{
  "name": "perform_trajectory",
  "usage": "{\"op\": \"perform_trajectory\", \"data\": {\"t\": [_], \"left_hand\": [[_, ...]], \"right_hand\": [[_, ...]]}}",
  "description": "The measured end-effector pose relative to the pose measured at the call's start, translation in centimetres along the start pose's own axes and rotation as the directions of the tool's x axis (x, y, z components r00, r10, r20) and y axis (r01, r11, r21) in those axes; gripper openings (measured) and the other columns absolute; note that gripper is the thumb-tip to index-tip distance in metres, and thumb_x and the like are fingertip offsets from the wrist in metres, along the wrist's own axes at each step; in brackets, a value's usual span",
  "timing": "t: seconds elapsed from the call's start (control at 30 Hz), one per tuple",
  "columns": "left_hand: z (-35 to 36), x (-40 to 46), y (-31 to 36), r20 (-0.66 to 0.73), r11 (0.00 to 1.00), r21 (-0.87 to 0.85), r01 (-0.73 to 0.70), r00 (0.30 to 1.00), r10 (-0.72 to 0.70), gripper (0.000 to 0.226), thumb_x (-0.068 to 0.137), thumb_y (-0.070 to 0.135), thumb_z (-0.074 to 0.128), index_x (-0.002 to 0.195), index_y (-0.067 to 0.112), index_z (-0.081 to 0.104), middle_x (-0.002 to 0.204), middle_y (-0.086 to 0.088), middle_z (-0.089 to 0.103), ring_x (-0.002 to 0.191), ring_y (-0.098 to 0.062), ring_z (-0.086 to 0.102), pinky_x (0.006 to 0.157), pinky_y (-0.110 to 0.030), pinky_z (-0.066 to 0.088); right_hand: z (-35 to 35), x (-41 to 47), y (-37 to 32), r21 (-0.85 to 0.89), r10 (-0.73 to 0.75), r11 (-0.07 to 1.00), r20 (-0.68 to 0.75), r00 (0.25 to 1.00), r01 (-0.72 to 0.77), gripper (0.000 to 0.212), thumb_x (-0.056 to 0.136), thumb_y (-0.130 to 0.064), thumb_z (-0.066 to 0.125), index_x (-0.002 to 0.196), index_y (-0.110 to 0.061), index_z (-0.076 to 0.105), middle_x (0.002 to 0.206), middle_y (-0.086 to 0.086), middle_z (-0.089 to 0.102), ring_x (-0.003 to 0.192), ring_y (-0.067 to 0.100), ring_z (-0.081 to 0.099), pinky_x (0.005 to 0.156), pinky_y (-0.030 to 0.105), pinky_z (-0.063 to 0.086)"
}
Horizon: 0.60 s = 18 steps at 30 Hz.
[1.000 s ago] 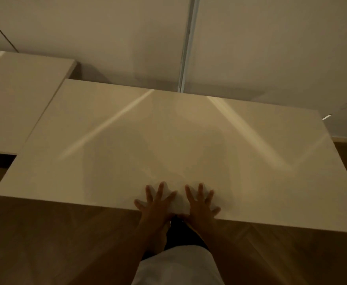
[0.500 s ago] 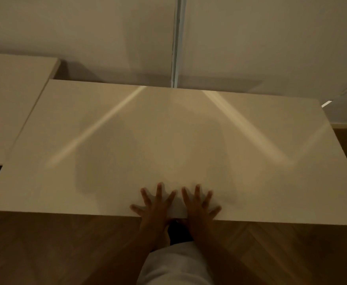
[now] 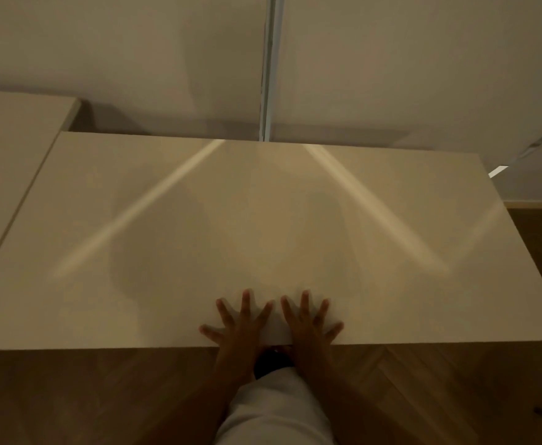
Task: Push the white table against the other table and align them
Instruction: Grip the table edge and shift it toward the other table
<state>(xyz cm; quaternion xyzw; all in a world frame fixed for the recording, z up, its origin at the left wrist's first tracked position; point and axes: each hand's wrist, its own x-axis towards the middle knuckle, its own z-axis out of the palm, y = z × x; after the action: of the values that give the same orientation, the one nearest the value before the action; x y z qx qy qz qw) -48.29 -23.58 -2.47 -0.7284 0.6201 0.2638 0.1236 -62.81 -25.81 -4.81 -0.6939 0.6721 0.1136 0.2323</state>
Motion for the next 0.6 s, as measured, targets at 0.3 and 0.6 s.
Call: {"op": "perform_trajectory", "data": {"t": [0.3, 0.6], "left_hand": [[1.1, -1.5, -4.1, -0.038, 0.99, -0.142, -0.023, 0.999, 0.018, 0.095, 0.085, 0.066, 0.056, 0.143, 0.055, -0.018, 0.159, 0.001, -0.03, 0.144, -0.042, -0.027, 0.104, -0.081, 0.007], [-2.0, -6.0, -13.7, -0.137, 0.994, -0.097, 0.056, 0.988, -0.069, 0.101, 0.081, 0.072, 0.054, 0.151, 0.04, -0.012, 0.154, 0.002, -0.036, 0.142, -0.036, -0.034, 0.105, -0.077, -0.003]], "right_hand": [[-0.4, -2.6, -3.2, -0.021, -0.161, 0.987, -0.004, 0.987, 0.161, 0.104, 0.072, -0.08, 0.052, 0.157, -0.036, 0.011, 0.165, 0.011, 0.01, 0.149, 0.042, 0.012, 0.109, 0.072, 0.021], [0.3, -4.2, -11.4, -0.111, -0.387, 0.917, -0.002, 0.922, 0.384, 0.098, 0.091, -0.062, 0.052, 0.155, -0.029, -0.015, 0.163, 0.012, -0.018, 0.15, 0.036, -0.016, 0.117, 0.058, -0.005]]}}
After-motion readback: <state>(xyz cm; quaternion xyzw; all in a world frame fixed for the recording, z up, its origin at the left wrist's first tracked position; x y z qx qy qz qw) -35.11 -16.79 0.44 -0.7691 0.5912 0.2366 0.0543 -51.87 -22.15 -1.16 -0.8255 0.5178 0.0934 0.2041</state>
